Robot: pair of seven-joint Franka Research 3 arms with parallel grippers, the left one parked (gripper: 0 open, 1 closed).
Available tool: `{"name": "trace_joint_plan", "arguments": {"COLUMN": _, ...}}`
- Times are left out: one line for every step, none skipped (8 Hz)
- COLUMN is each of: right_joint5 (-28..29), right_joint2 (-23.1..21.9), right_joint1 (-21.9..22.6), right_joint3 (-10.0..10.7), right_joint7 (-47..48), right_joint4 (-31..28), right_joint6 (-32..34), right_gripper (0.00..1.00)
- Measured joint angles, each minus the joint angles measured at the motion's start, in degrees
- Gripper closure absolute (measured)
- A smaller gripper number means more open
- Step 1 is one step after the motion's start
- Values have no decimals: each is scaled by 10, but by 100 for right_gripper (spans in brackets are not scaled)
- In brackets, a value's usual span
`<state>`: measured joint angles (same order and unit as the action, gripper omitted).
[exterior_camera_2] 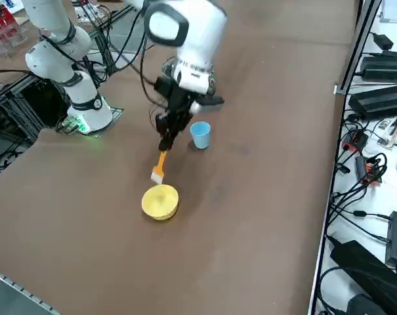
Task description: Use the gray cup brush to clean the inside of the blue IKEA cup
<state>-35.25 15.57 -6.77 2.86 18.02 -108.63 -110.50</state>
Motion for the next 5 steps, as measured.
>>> {"name": "trace_joint_plan", "arguments": {"right_joint5": -31, "right_joint2": 1, "right_joint1": -17, "right_joint3": 0, "right_joint7": 0, "right_joint4": -29, "right_joint6": -47, "right_gripper": 96}}
{"name": "trace_joint_plan", "arguments": {"right_joint5": -45, "right_joint2": 4, "right_joint1": -29, "right_joint3": 0, "right_joint7": 0, "right_joint4": -46, "right_joint6": -76, "right_gripper": 96}}
{"name": "trace_joint_plan", "arguments": {"right_joint5": -53, "right_joint2": 8, "right_joint1": -31, "right_joint3": 0, "right_joint7": 0, "right_joint4": -51, "right_joint6": -84, "right_gripper": 96}}
{"name": "trace_joint_plan", "arguments": {"right_joint5": -65, "right_joint2": 12, "right_joint1": -30, "right_joint3": -2, "right_joint7": 4, "right_joint4": -53, "right_joint6": -85, "right_gripper": 96}}
{"name": "trace_joint_plan", "arguments": {"right_joint5": -83, "right_joint2": 16, "right_joint1": -30, "right_joint3": -4, "right_joint7": 19, "right_joint4": -56, "right_joint6": -88, "right_gripper": 96}}
